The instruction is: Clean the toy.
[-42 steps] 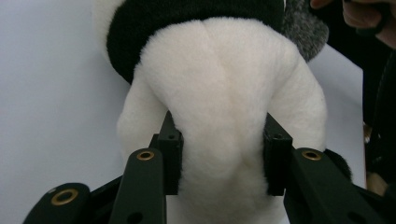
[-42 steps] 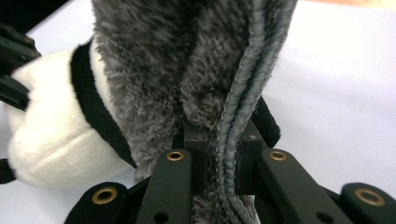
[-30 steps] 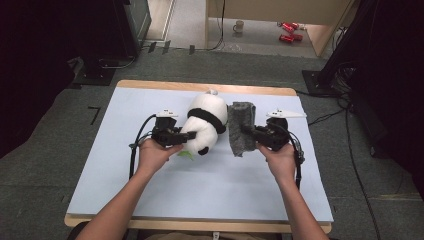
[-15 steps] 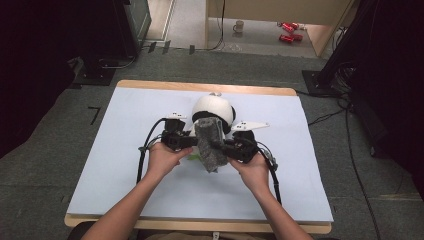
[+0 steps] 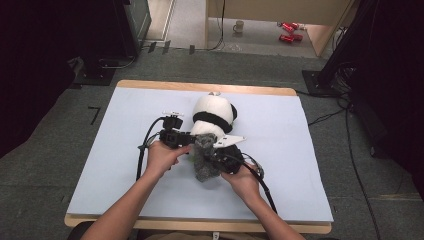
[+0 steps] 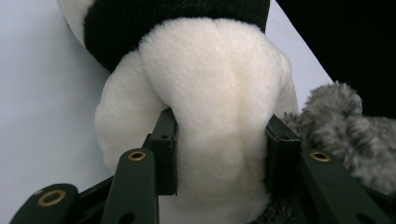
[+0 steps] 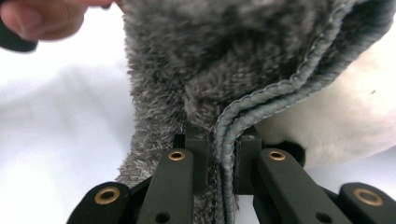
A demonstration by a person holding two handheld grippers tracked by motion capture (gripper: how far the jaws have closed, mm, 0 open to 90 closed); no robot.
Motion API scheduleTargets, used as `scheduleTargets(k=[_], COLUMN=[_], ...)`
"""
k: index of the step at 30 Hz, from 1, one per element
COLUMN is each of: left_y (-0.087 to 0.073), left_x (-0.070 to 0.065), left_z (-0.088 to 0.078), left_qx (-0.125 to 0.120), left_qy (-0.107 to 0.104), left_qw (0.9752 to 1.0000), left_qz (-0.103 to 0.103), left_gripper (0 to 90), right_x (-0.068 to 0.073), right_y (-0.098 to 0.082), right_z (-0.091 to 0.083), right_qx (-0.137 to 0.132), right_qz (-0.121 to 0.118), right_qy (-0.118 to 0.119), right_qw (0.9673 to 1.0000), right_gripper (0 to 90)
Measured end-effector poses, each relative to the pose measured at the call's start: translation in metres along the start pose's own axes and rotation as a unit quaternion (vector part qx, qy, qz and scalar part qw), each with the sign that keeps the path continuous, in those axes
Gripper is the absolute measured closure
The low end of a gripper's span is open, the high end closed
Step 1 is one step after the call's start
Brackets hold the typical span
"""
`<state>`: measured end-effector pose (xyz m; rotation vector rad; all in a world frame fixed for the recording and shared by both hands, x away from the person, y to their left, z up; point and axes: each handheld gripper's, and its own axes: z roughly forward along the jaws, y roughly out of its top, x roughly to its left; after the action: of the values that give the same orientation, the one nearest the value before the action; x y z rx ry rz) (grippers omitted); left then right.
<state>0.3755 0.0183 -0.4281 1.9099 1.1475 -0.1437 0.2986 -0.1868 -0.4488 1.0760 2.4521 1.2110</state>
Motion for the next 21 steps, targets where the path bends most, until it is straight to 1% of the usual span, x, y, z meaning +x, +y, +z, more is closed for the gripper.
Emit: scheduleTargets(k=[1, 3, 4, 7, 9, 10, 11, 12, 14, 15, 16, 17, 19, 21], left_y=[0.0, 0.001, 0.001, 0.002, 0.003, 0.004, 0.005, 0.006, 0.007, 0.007, 0.007, 0.007, 0.007, 0.007], left_x=[0.001, 0.002, 0.002, 0.003, 0.005, 0.006, 0.006, 0.008, 0.009, 0.01, 0.011, 0.012, 0.013, 0.015], left_z=[0.0, -0.001, -0.001, -0.003, -0.005, -0.006, -0.007, -0.009, -0.013, -0.013, -0.014, -0.014, -0.016, -0.017], left_qx=[0.0, -0.003, -0.002, -0.003, -0.004, -0.008, -0.011, -0.015, -0.02, -0.024, -0.025, -0.026, -0.032, -0.034], left_qy=[-0.002, -0.001, -0.002, -0.003, -0.007, -0.009, -0.012, -0.015, -0.018, -0.016, -0.014, -0.015, -0.015, -0.016], left_qw=[1.0, 1.0, 1.0, 1.0, 0.9999, 0.9999, 0.9997, 0.9996, 0.9994, 0.9994, 0.9995, 0.9994, 0.9992, 0.999], left_qz=[-0.002, -0.003, -0.004, -0.005, -0.01, -0.012, -0.016, -0.019, -0.021, -0.019, -0.017, -0.018, -0.021, -0.022], left_gripper=[57.0, 57.0, 57.0, 57.1, 57.1, 57.2, 57.2, 57.2, 57.2, 57.1, 57.1, 57.1, 57.2, 57.2], right_x=[0.0, 0.0, -0.001, -0.003, -0.005, -0.006, -0.007, -0.009, -0.014, -0.017, -0.018, -0.017, -0.015, -0.013], right_y=[-0.001, -0.003, -0.005, -0.008, -0.009, -0.01, -0.011, -0.013, -0.018, -0.018, -0.016, -0.014, -0.009, -0.003], right_z=[0.0, 0.003, 0.005, 0.01, 0.011, 0.013, 0.015, 0.018, 0.021, 0.021, 0.02, 0.018, 0.014, 0.007], right_qx=[0.001, 0.013, 0.018, 0.026, 0.031, 0.039, 0.052, 0.06, 0.066, 0.066, 0.069, 0.074, 0.08, 0.07], right_qz=[-0.001, -0.008, -0.008, 0.002, 0.007, 0.006, 0.01, 0.012, 0.028, 0.037, 0.039, 0.035, 0.022, 0.006], right_qy=[0.001, 0.0, 0.0, 0.005, 0.008, 0.008, 0.005, 0.002, 0.003, 0.009, 0.011, 0.013, 0.025, 0.042], right_qw=[1.0, 0.9999, 0.9998, 0.9996, 0.9995, 0.9992, 0.9986, 0.9981, 0.9974, 0.9971, 0.9968, 0.9965, 0.9962, 0.9966], right_gripper=[81.5, 81.5, 81.5, 81.5, 81.5, 81.4, 81.4, 81.4, 81.3, 81.3, 81.3, 81.3, 81.4, 81.5])
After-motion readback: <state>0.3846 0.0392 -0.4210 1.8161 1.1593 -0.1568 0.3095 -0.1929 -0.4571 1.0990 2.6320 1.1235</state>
